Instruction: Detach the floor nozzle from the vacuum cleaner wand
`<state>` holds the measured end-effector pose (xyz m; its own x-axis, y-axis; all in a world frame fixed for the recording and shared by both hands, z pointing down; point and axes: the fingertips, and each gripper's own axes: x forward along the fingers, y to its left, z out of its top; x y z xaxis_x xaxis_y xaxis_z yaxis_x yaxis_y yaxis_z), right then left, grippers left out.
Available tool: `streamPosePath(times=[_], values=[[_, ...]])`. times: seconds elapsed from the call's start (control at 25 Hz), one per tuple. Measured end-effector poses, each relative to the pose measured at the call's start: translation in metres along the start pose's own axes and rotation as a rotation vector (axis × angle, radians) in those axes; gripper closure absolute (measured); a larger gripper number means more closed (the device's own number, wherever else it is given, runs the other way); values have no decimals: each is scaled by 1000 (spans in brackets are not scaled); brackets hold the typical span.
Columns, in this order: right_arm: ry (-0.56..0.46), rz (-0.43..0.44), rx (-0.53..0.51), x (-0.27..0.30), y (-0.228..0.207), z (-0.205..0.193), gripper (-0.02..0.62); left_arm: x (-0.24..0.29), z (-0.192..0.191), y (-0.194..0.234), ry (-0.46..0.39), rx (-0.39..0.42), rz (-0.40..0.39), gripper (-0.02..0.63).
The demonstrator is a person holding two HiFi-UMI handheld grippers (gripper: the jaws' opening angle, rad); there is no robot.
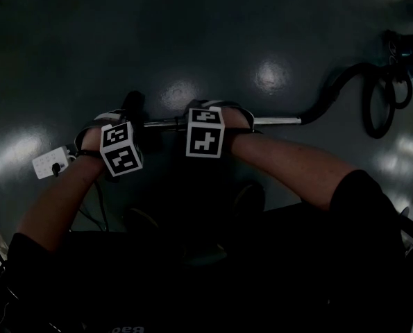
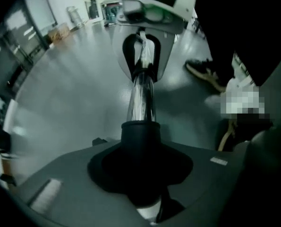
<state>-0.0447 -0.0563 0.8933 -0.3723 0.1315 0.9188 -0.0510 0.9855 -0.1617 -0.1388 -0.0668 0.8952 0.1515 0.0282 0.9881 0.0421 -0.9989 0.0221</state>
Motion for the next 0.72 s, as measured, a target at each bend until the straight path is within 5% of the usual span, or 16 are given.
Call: streamPosePath(times=[0.16,0.28,0.36,0.52,0.72], values=[[13,21,-48,6,14,-3,407,0,7,-26,-127,-126,-236,469],[-3,23,-60,5,15,-3,406,-4,14,-29,-224,-207,-321,471],[-17,25,-43,3,12,-3,407,-5,15,-22,-232,-169,-263,472],[3,44,1,7,5,-15,408,5,-18,7,-8,191,79,474],[36,46,30,15,2,-37,408,15,-41,12,14,142,119,474]])
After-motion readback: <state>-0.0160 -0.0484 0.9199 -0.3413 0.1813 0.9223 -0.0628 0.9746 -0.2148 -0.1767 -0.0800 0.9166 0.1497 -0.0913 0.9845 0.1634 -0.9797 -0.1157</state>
